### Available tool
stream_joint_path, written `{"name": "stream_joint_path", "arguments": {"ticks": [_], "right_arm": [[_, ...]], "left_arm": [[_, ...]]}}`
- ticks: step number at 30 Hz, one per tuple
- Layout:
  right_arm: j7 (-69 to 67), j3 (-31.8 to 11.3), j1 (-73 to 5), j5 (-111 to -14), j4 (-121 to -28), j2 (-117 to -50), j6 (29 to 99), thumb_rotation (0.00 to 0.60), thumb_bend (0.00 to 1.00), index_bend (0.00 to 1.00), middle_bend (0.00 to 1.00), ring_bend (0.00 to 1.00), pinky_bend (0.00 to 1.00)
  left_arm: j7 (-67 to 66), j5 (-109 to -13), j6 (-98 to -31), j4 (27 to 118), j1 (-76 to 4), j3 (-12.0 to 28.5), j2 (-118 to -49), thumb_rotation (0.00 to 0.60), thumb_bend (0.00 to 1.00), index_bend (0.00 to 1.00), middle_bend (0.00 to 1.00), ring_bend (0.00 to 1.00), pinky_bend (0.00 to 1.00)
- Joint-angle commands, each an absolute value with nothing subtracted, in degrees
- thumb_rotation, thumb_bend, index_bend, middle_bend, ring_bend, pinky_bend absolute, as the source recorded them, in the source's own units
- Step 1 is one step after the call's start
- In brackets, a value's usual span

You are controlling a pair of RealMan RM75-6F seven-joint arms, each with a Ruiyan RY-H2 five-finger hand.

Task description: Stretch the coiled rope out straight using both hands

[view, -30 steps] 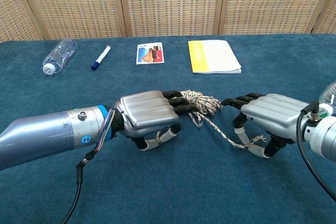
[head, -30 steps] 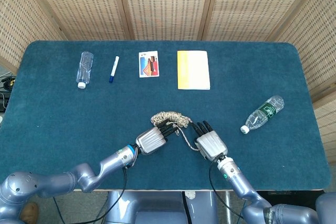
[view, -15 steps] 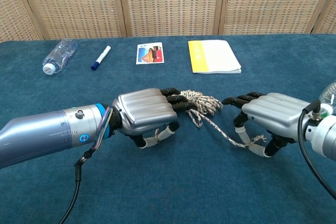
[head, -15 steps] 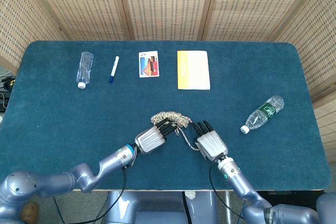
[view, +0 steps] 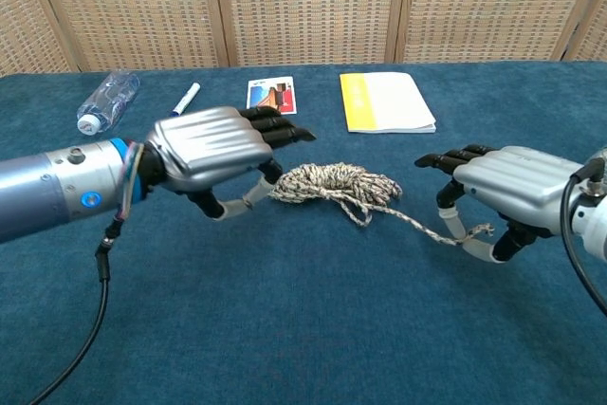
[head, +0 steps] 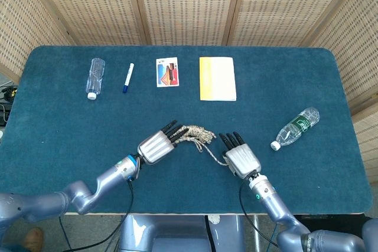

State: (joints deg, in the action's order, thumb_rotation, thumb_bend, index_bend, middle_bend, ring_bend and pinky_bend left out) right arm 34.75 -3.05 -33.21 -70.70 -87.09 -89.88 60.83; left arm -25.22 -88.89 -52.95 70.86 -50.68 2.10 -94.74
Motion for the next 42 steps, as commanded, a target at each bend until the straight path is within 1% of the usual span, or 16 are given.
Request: {"name": "stream_joint_path", "arguments": {"ticks": [1, 7, 11, 18, 25, 26, 27, 28, 29, 30, 31, 32, 34, 37, 38, 42], "right_arm": [[35.2, -3.7, -32.9, -70.3, -87.0, -88.5, 61.7, 0.6, 0.39, 0.62, 0.0, 0.0, 0.0], [37.0, -4.5, -32.9, -70.8, -83.7, -86.5, 63.5, 0.6, 0.39, 0.63, 0.0, 0.0, 0.0], [37.0, -5.1, -31.9, -70.1, -82.1, -83.8, 64.9, 0.6, 0.39, 0.63, 0.0, 0.0, 0.0], [37.3, -5.6, -30.3, -68.4, -80.6, -80.1, 66.0, 0.6, 0.4, 0.63, 0.0, 0.0, 0.0], [36.1, -5.3, -29.3, -67.9, -80.7, -79.1, 66.0, 0.6, 0.39, 0.63, 0.0, 0.0, 0.0], [35.9, -5.3, -29.2, -67.9, -80.8, -79.2, 66.0, 0.6, 0.39, 0.62, 0.0, 0.0, 0.0], [35.6, -5.3, -29.1, -67.8, -81.0, -79.2, 65.9, 0.6, 0.39, 0.58, 0.0, 0.0, 0.0], [35.4, -5.3, -29.0, -67.8, -81.1, -79.3, 65.9, 0.6, 0.36, 0.5, 0.0, 0.0, 0.0], [35.4, -5.4, -28.8, -67.4, -81.6, -79.2, 65.9, 0.6, 0.28, 0.37, 0.0, 0.0, 0.0], [35.3, -5.6, -28.8, -67.2, -82.1, -79.1, 66.0, 0.6, 0.21, 0.28, 0.0, 0.0, 0.0], [34.8, -5.7, -28.6, -67.3, -82.9, -78.8, 66.4, 0.6, 0.1, 0.15, 0.0, 0.0, 0.0], [34.2, -5.9, -28.4, -67.7, -83.5, -78.6, 67.0, 0.6, 0.03, 0.07, 0.0, 0.0, 0.0], [31.8, -6.1, -27.5, -69.8, -84.7, -78.0, 69.2, 0.6, 0.0, 0.0, 0.0, 0.0, 0.0], [28.0, -5.5, -26.2, -74.7, -84.9, -76.9, 73.1, 0.6, 0.0, 0.0, 0.0, 0.0, 0.0], [26.6, -5.2, -25.6, -77.5, -84.3, -76.4, 75.4, 0.6, 0.0, 0.0, 0.0, 0.0, 0.0], [22.0, -4.3, -24.2, -81.5, -83.9, -75.3, 78.6, 0.6, 0.0, 0.0, 0.0, 0.0, 0.0]], "left_arm": [[-22.3, -88.8, -56.5, 72.8, -47.9, 1.7, -88.8, 0.6, 0.44, 0.7, 0.0, 0.0, 0.0], [-18.7, -88.0, -59.0, 71.5, -45.2, 1.2, -83.5, 0.6, 0.44, 0.72, 0.0, 0.0, 0.0], [-13.2, -87.9, -61.2, 68.2, -42.7, 0.5, -80.8, 0.6, 0.44, 0.72, 0.0, 0.0, 0.0], [-5.6, -88.7, -63.1, 61.9, -40.3, -0.6, -80.4, 0.6, 0.44, 0.72, 0.0, 0.0, 0.0], [-2.1, -89.9, -63.8, 58.0, -39.2, -1.5, -81.8, 0.6, 0.44, 0.72, 0.0, 0.0, 0.0], [-1.8, -90.0, -64.0, 57.7, -39.1, -1.5, -82.0, 0.6, 0.44, 0.7, 0.0, 0.0, 0.0], [-1.5, -90.1, -64.1, 57.6, -39.0, -1.5, -82.1, 0.6, 0.44, 0.67, 0.0, 0.0, 0.0], [-1.3, -90.2, -64.2, 57.5, -38.9, -1.5, -82.1, 0.6, 0.38, 0.56, 0.0, 0.0, 0.0], [-1.0, -89.9, -64.1, 57.9, -38.7, -1.5, -81.9, 0.6, 0.28, 0.36, 0.0, 0.0, 0.0], [-0.8, -89.6, -63.8, 58.7, -38.4, -1.4, -81.5, 0.6, 0.2, 0.23, 0.0, 0.0, 0.0], [-1.5, -88.7, -63.4, 60.5, -38.0, -1.2, -80.4, 0.6, 0.08, 0.07, 0.0, 0.0, 0.0], [-2.4, -87.6, -63.3, 62.6, -37.5, -0.8, -79.4, 0.6, 0.02, 0.0, 0.0, 0.0, 0.0], [-3.8, -85.3, -64.8, 68.8, -35.8, 0.4, -76.4, 0.6, 0.0, 0.0, 0.0, 0.0, 0.0], [-5.4, -82.5, -68.3, 76.9, -32.6, 1.4, -71.9, 0.6, 0.0, 0.0, 0.0, 0.0, 0.0], [-6.0, -81.4, -70.3, 80.1, -30.8, 1.6, -69.9, 0.6, 0.0, 0.0, 0.0, 0.0, 0.0], [-7.8, -79.6, -73.7, 85.8, -27.3, 1.4, -66.2, 0.6, 0.0, 0.0, 0.0, 0.0, 0.0]]}}
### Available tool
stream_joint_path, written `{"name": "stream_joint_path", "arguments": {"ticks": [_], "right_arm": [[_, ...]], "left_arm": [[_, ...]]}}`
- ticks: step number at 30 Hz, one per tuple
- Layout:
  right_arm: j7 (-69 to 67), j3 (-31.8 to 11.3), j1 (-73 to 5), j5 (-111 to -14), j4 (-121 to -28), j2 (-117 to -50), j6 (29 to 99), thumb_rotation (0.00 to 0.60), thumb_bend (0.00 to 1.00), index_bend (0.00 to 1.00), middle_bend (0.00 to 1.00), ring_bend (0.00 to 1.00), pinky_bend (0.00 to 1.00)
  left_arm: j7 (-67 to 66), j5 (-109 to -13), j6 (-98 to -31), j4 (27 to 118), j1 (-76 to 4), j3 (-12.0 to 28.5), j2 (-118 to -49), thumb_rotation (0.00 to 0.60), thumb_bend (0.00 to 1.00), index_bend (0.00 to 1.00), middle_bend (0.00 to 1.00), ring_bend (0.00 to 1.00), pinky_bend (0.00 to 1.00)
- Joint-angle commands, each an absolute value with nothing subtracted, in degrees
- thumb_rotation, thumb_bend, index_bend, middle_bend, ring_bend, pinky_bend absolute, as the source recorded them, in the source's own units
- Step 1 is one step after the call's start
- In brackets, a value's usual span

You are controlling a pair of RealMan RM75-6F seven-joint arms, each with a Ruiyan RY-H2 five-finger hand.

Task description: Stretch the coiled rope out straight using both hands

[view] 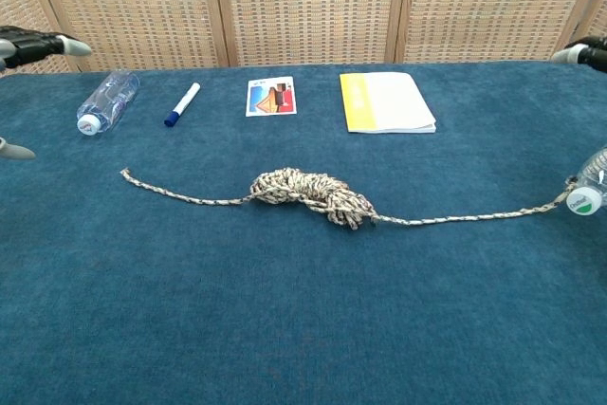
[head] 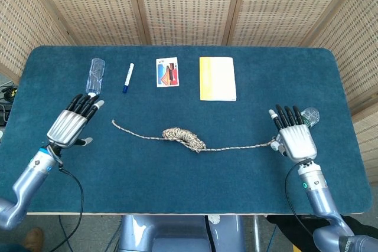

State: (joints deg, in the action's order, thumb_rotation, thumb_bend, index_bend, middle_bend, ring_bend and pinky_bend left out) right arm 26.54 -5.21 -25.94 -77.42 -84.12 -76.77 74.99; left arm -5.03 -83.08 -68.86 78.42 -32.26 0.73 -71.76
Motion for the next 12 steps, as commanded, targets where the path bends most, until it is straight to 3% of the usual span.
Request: {"name": "stream_joint_path", "arguments": {"ticks": [1, 7, 12], "right_arm": [[20.8, -4.1, -23.8, -82.1, -84.1, -74.9, 79.2, 0.6, 0.0, 0.0, 0.0, 0.0, 0.0], [13.8, -0.7, -19.0, -86.1, -84.9, -71.1, 83.5, 0.6, 0.0, 0.0, 0.0, 0.0, 0.0], [9.4, 1.1, -13.7, -85.0, -87.1, -68.0, 86.9, 0.6, 0.0, 0.0, 0.0, 0.0, 0.0]], "left_arm": [[-8.1, -79.4, -74.5, 86.9, -26.4, 1.1, -65.4, 0.6, 0.0, 0.0, 0.0, 0.0, 0.0], [-5.5, -78.2, -84.2, 92.1, -15.6, -2.4, -60.7, 0.6, 0.0, 0.0, 0.0, 0.0, 0.0], [2.3, -80.0, -88.9, 87.0, -8.9, -4.9, -62.5, 0.6, 0.0, 0.0, 0.0, 0.0, 0.0]]}}
